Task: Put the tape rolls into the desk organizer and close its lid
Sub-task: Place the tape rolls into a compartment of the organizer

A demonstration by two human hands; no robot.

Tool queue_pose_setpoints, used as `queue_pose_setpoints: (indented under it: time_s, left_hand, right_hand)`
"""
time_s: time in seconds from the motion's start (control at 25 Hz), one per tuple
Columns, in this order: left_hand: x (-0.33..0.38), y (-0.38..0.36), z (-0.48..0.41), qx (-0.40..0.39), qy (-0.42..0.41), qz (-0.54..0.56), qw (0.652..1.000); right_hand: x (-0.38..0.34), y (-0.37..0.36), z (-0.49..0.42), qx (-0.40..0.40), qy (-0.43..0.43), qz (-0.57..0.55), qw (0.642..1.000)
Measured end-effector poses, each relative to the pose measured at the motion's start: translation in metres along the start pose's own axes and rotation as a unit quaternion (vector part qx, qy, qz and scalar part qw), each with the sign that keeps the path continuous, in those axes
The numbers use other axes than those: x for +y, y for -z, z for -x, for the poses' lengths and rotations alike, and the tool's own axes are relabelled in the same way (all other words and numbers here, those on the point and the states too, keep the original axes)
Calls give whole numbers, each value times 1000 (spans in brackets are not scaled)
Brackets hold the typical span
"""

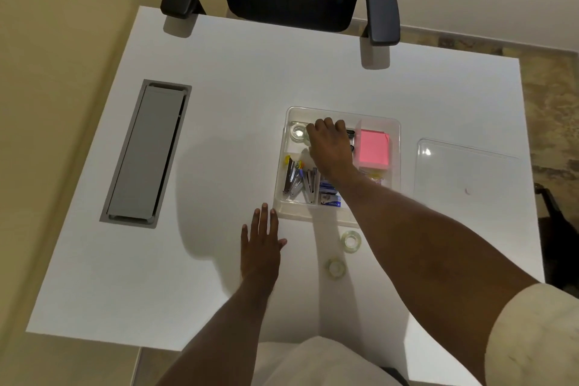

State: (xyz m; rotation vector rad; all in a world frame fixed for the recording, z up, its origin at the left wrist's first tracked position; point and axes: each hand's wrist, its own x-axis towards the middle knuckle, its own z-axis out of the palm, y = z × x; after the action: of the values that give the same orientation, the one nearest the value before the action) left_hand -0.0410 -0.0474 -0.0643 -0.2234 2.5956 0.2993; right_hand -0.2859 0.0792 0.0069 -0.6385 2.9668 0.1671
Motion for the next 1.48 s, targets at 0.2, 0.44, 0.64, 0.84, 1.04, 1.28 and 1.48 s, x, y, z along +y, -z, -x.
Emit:
queue_pose_setpoints:
  time_s: [0.2,0.44,0.64,0.84,1.04,1.28,1.48]
  left_hand:
    - [6,10,0,-17,3,-10,1000]
    - [5,18,4,-23,-9,-5,1000]
    - [6,19,6,-12,-16,-16,1000]
    - [6,21,6,-15,-20,-16,1000]
    - [8,22,5,-11,-21,-27,999]
    - [8,22,5,-5,-22,-31,999]
    - [7,21,4,-7,-21,-27,999]
  right_hand:
    - [-11,11,42,26,-2,-27,999]
    - [-14,5,109,57,-1,-86,995]
    - [-12,-20,180,53,-28,-110,992]
    - [3,-46,237,-6,-89,-128,988]
    - [15,-56,254,-65,-173,-171,968]
    - [12,-60,251,-100,-212,-217,948]
    - [6,-63,245,-126,-205,-207,948]
